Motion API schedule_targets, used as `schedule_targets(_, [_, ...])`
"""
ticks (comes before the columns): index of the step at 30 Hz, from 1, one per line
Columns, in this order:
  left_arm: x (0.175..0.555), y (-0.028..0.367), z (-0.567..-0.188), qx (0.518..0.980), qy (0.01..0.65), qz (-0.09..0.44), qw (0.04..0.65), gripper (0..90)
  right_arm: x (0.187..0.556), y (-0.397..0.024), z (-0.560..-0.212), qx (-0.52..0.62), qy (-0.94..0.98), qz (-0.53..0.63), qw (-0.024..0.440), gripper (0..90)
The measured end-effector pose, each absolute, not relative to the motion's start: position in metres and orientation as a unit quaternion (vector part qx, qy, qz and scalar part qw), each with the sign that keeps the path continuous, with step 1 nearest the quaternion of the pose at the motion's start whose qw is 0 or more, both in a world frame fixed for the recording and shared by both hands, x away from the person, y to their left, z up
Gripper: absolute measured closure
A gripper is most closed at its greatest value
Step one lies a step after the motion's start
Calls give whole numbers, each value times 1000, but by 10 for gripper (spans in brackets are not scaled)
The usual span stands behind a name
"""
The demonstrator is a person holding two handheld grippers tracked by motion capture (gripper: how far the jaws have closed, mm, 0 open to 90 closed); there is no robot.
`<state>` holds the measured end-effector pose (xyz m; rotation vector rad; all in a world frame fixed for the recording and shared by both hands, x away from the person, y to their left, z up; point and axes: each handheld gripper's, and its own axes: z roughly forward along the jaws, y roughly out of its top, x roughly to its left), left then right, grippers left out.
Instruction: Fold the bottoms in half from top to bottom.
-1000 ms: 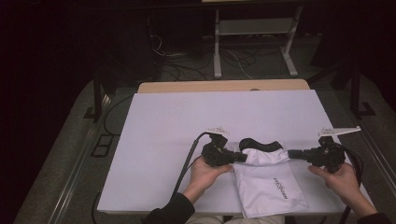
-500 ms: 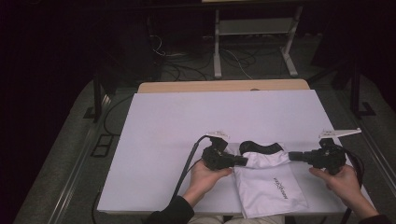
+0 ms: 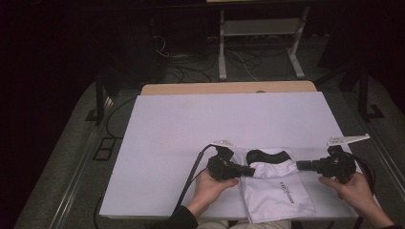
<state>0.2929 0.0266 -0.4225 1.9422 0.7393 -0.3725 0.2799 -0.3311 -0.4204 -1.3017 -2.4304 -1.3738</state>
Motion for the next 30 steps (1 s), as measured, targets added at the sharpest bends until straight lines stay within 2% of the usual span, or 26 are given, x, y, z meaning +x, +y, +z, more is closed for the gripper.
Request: schedule_targets(30, [257, 19, -448, 800, 292, -204, 483, 873, 260, -339, -431, -412, -808, -417, 64, 890])
